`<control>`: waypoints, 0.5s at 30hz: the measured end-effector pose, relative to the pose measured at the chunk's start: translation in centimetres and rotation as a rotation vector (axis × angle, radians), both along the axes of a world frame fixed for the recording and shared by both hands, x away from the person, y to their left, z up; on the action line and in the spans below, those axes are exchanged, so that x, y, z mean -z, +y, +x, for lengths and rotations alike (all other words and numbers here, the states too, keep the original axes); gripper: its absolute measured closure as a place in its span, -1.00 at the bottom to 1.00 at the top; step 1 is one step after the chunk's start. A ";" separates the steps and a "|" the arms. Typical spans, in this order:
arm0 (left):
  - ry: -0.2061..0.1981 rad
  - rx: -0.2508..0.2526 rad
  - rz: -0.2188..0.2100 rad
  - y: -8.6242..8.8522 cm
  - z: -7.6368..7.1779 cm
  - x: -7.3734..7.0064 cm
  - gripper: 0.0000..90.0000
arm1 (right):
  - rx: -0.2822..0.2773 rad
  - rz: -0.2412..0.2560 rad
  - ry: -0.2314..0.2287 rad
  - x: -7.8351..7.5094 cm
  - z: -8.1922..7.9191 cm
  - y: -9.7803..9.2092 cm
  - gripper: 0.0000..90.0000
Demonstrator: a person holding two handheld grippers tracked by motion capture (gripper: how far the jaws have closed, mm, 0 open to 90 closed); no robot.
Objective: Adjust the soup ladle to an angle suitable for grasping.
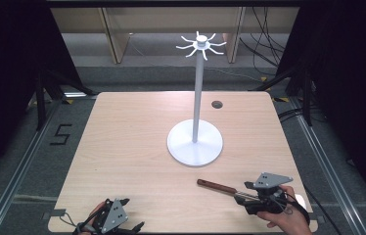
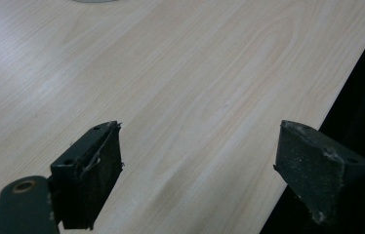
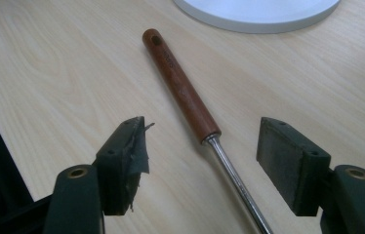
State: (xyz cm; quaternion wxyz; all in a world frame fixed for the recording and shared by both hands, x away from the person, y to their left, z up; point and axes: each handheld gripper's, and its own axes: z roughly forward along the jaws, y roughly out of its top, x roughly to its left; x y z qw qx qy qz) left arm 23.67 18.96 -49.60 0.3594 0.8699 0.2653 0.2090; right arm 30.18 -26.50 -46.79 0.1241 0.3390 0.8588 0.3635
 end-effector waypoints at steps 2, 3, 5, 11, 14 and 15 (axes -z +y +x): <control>-0.001 0.002 0.000 0.0 0.1 0.0 -0.64 | -0.006 -0.005 0.023 -0.1 0.4 0.5 -0.13; -0.003 0.003 0.001 0.0 0.1 -0.1 -0.64 | -0.016 -0.015 0.013 -0.1 0.8 0.7 -0.11; 0.001 0.006 -0.004 0.0 0.0 0.0 -0.64 | -0.003 -0.012 0.034 0.1 1.2 1.5 -0.07; 0.008 0.010 -0.008 0.0 0.0 0.0 -0.65 | -0.072 -0.122 0.054 0.3 3.0 3.9 0.06; -0.002 -0.006 -0.015 0.1 0.1 0.0 -0.65 | -0.095 -0.163 0.091 0.5 3.8 5.1 0.18; -0.006 -0.005 -0.010 0.1 0.1 0.0 -0.65 | -0.089 -0.189 0.102 0.6 4.0 5.5 0.23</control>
